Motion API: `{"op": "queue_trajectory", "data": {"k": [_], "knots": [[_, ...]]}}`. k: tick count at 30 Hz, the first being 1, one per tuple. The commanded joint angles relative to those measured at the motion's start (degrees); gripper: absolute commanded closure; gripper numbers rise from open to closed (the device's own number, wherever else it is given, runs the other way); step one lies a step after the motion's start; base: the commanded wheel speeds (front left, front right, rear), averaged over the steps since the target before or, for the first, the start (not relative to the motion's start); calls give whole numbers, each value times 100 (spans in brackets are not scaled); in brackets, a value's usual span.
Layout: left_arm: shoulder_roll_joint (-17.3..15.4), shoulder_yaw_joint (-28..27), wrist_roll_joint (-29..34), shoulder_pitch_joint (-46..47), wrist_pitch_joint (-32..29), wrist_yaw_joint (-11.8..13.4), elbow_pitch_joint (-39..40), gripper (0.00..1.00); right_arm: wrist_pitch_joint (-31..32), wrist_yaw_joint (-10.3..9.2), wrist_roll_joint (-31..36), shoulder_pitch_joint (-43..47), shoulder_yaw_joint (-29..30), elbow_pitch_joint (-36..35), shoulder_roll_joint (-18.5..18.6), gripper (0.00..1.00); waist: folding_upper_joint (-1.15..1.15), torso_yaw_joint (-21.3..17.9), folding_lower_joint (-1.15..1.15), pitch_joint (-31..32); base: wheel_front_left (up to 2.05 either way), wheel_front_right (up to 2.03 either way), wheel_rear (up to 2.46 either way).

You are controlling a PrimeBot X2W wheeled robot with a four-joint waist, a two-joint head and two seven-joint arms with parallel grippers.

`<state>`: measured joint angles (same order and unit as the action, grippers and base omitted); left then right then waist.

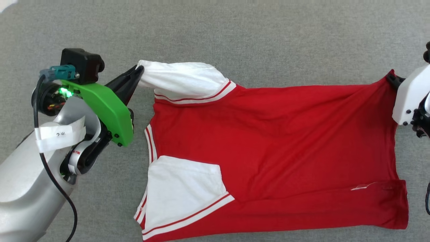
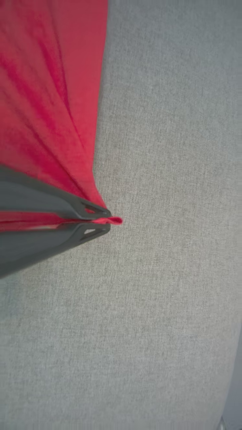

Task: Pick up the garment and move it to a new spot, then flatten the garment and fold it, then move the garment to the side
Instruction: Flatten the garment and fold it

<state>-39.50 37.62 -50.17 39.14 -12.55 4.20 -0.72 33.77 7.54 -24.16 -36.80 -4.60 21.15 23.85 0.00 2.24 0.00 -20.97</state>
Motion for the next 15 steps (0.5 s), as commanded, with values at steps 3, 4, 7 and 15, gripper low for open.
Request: {"op": "queue_trajectory", "data": {"k": [3, 4, 7, 15], "knots": [[23, -70, -123, -191, 139, 26, -104, 100, -309, -5, -242, 266, 71, -63, 66, 100, 0, -66, 0, 374, 0, 0, 0], [19, -74, -133, -225, 159, 34, -116, 100, -373, -5, -324, 322, 89, -84, 67, 100, 0, -66, 0, 419, 0, 0, 0], [13, -86, -173, -363, 232, 69, -125, 100, -599, -5, -595, 547, 119, -177, 122, 100, 0, -51, 0, 580, 0, 0, 0], [-91, -99, -279, -926, 385, 270, 199, 100, -1083, -5, -1225, 1314, 165, -447, 410, 100, 0, 102, 0, 916, 0, 0, 0]]}}
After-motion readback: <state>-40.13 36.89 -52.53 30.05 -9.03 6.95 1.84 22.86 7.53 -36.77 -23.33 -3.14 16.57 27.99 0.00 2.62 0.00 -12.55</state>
